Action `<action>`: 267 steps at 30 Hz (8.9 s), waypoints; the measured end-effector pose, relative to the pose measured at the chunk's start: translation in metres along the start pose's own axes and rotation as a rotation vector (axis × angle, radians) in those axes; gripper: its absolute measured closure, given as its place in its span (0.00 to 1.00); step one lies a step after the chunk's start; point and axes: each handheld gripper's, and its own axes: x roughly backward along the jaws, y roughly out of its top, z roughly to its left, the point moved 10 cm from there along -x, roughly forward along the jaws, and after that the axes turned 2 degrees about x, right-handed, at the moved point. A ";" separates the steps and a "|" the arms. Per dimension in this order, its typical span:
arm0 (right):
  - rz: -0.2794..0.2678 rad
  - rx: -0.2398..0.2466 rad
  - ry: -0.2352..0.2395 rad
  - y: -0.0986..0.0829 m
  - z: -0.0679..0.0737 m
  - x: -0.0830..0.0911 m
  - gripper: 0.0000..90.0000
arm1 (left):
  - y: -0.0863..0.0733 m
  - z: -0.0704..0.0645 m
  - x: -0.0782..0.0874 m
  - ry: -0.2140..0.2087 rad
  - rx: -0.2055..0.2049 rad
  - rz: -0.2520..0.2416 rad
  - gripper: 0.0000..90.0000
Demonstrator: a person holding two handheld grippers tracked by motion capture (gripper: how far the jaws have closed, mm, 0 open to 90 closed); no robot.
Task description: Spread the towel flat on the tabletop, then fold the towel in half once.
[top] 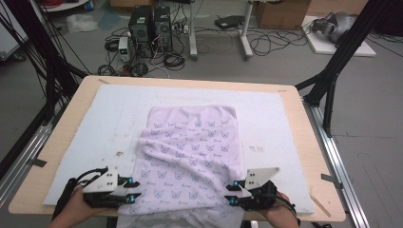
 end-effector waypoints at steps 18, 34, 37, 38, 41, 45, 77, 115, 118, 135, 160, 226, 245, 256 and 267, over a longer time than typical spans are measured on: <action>-0.016 0.072 0.047 0.008 0.022 0.003 0.81 | -0.010 -0.030 0.021 -0.061 -0.044 0.010 0.76; 0.044 0.051 0.089 -0.014 0.009 -0.015 0.96 | -0.025 -0.035 0.006 -0.098 -0.053 0.078 0.96; 0.027 0.030 0.070 -0.013 0.008 -0.007 0.77 | -0.029 -0.028 0.004 -0.052 -0.022 0.089 0.72; 0.046 0.024 0.057 -0.016 0.006 -0.009 0.75 | -0.028 -0.027 0.002 -0.055 -0.013 0.078 0.69; 0.082 0.030 0.071 -0.022 0.008 -0.019 0.75 | -0.025 -0.028 -0.001 -0.068 -0.033 0.081 0.89; 0.066 0.042 0.094 -0.021 0.011 -0.020 0.98 | -0.028 -0.038 0.005 -0.120 -0.046 0.099 0.98; -0.036 -0.087 -0.036 -0.008 -0.043 -0.004 0.66 | -0.003 0.013 0.008 0.062 0.067 -0.040 0.61; -0.086 -0.179 -0.190 0.018 -0.117 -0.019 0.31 | 0.013 0.104 -0.015 0.247 0.221 -0.099 0.46; -0.079 -0.176 -0.193 0.018 -0.117 -0.021 0.31 | 0.013 0.104 -0.015 0.246 0.218 -0.100 0.46; -0.074 -0.172 -0.198 0.018 -0.116 -0.022 0.30 | 0.013 0.104 -0.013 0.245 0.215 -0.101 0.46; -0.056 -0.271 -0.227 0.028 -0.168 -0.007 0.25 | 0.052 0.153 -0.007 0.229 0.233 -0.088 0.53; -0.121 -0.221 -0.138 0.024 -0.118 0.019 0.95 | 0.013 0.113 0.016 0.238 0.240 -0.149 0.96; -0.072 -0.303 -0.088 0.010 -0.111 -0.015 0.51 | 0.014 0.119 -0.020 0.204 0.304 -0.009 0.70; -0.056 -0.209 -0.079 0.020 -0.100 -0.010 0.94 | 0.026 0.106 0.001 0.214 0.245 -0.085 0.95; -0.157 -0.127 -0.064 0.038 -0.058 0.021 0.94 | 0.021 0.062 0.039 0.204 0.189 -0.158 0.95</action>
